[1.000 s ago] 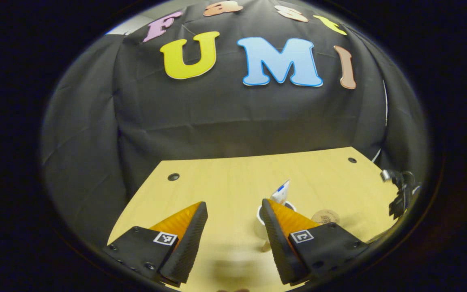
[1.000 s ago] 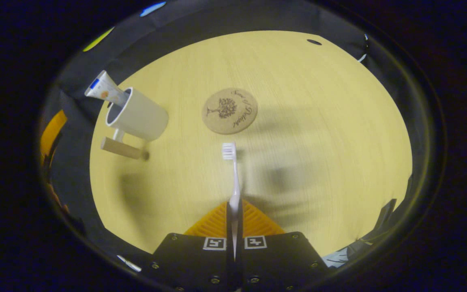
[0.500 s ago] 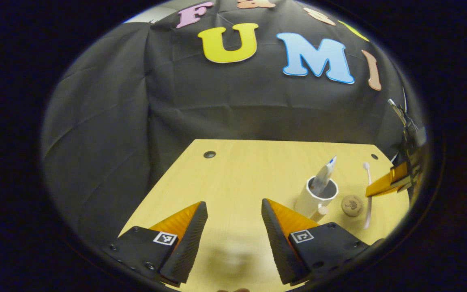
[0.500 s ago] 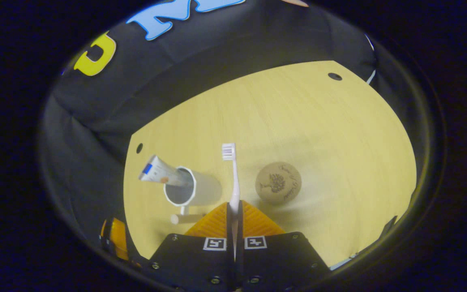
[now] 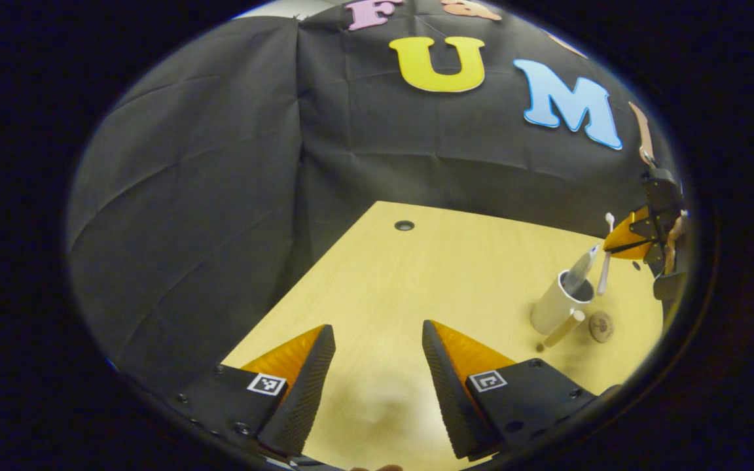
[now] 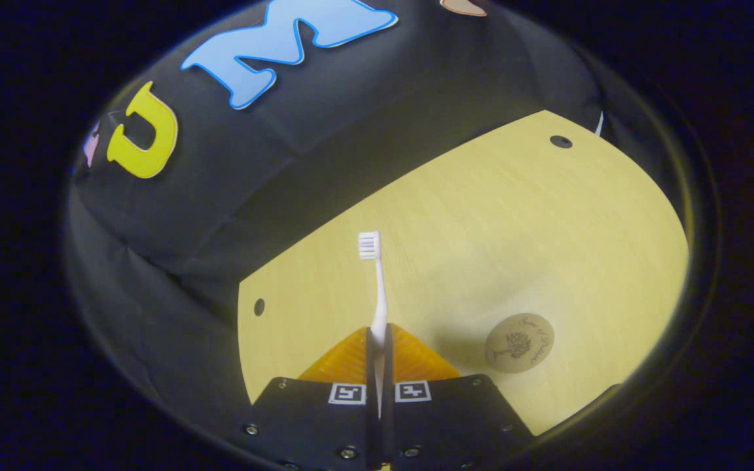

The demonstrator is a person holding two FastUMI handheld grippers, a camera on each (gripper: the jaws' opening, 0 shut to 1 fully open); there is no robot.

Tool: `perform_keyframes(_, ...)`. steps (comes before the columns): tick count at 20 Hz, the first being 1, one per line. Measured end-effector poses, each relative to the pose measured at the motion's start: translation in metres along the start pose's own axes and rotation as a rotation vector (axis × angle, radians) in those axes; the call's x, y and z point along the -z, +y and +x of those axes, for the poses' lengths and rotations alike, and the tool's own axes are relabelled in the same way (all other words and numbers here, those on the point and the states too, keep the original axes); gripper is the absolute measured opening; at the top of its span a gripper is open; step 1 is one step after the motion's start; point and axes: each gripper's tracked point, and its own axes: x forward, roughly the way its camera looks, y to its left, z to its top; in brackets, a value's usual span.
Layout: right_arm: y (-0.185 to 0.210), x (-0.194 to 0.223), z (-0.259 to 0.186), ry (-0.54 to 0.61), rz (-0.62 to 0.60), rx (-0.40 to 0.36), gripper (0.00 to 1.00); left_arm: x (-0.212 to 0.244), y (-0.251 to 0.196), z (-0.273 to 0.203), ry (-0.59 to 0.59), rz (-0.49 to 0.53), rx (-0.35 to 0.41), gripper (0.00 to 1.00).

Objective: Put the toothbrush and toothpaste on the desktop into the cup, then pick up the cup and place it on the coaster on the desktop.

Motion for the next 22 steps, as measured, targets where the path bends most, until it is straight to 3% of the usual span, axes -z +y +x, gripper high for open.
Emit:
perform_keyframes(5,0.006,0.01,0.021,-0.12,-0.083,0.007,0.02,-0.007,0.001,-0.014,-0.009,0.021,-0.009,0.86)
perform_keyframes(12,0.002,0.039,0.008,-0.256,-0.138,-0.023,0.03,-0.014,-0.029,-0.033,-0.01,0.058,0.048,0.85)
perform_keyframes(15,-0.01,0.065,-0.004,-0.235,-0.172,-0.028,0.11,-0.016,-0.054,-0.036,-0.017,0.077,0.09,0.86)
perform_keyframes(22,-0.025,0.107,-0.033,-0.16,-0.254,-0.066,0.08,-0.015,-0.116,-0.03,-0.01,0.118,0.206,0.86)
